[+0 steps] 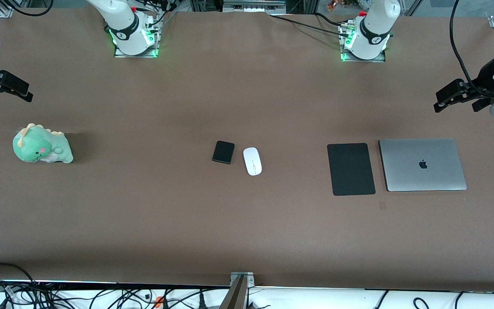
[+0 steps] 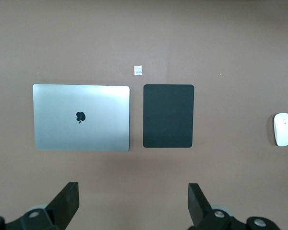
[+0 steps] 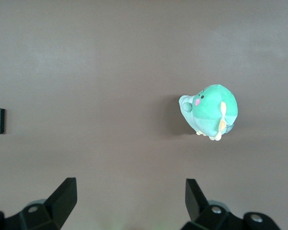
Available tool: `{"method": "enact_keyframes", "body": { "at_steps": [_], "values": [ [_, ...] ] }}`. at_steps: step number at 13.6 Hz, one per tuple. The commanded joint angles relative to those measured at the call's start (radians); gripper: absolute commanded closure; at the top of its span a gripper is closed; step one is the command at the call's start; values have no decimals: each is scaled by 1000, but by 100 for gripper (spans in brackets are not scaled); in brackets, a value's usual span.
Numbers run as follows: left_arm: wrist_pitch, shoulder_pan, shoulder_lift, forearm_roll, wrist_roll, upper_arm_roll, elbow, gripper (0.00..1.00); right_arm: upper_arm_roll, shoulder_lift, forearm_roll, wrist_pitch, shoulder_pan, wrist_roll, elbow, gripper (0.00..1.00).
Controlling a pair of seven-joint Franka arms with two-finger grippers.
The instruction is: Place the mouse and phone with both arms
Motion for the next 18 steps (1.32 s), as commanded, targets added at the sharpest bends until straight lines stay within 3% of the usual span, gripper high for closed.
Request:
{"method": "enact_keyframes", "body": {
  "at_steps": [1,18],
  "values": [
    [11,-2,9,-1,39,-1,15,0,15,-14,8,-17,-18,6,0,0],
    [8,8,26,-2,42,2,26,0,17,-6,11,-17,-17,-3,-4,0]
  ]
}}
